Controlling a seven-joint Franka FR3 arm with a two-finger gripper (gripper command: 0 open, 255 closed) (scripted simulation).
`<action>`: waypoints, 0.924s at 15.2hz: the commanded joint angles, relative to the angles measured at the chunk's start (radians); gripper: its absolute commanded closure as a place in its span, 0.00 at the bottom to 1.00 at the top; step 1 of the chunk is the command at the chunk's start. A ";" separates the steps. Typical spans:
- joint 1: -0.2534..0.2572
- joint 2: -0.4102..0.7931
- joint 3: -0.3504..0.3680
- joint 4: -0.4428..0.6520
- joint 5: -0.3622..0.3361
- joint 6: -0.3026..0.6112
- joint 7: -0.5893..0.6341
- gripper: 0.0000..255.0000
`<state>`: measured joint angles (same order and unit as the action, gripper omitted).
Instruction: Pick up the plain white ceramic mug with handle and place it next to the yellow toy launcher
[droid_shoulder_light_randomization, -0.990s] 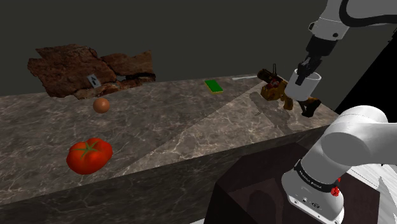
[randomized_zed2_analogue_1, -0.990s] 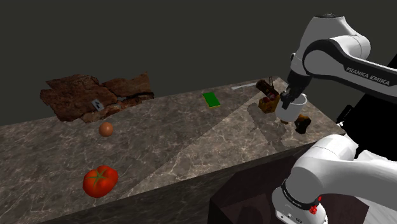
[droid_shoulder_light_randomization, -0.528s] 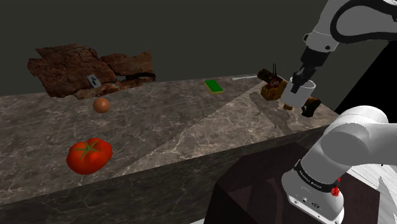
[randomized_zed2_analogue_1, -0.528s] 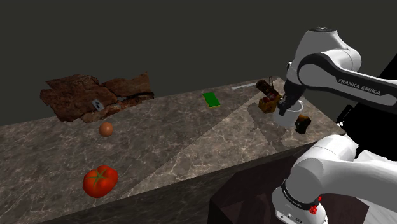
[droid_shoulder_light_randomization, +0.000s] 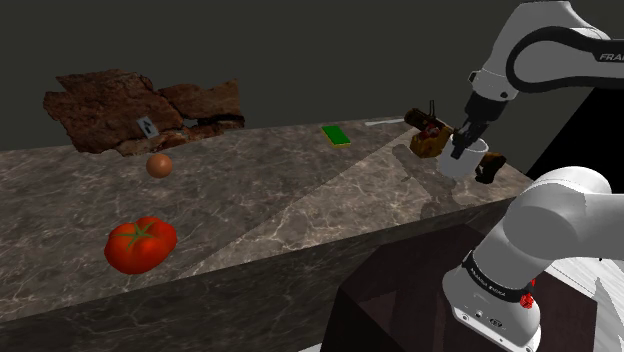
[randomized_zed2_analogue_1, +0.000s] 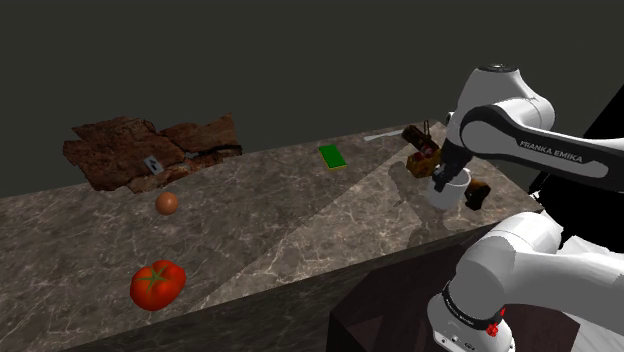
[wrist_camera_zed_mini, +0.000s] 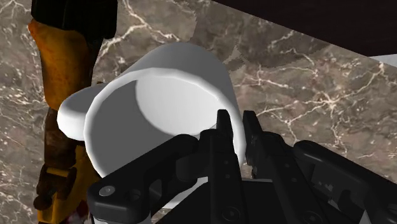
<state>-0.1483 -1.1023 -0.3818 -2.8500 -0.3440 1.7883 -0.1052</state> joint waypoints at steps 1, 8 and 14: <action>-0.006 -0.002 -0.008 -0.028 -0.010 0.026 0.002 1.00; -0.027 0.021 -0.047 -0.111 -0.052 0.129 0.003 1.00; -0.041 0.049 -0.075 -0.158 -0.082 0.201 0.004 1.00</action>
<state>-0.1891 -1.0563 -0.4552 -3.0044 -0.4248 1.9831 -0.1020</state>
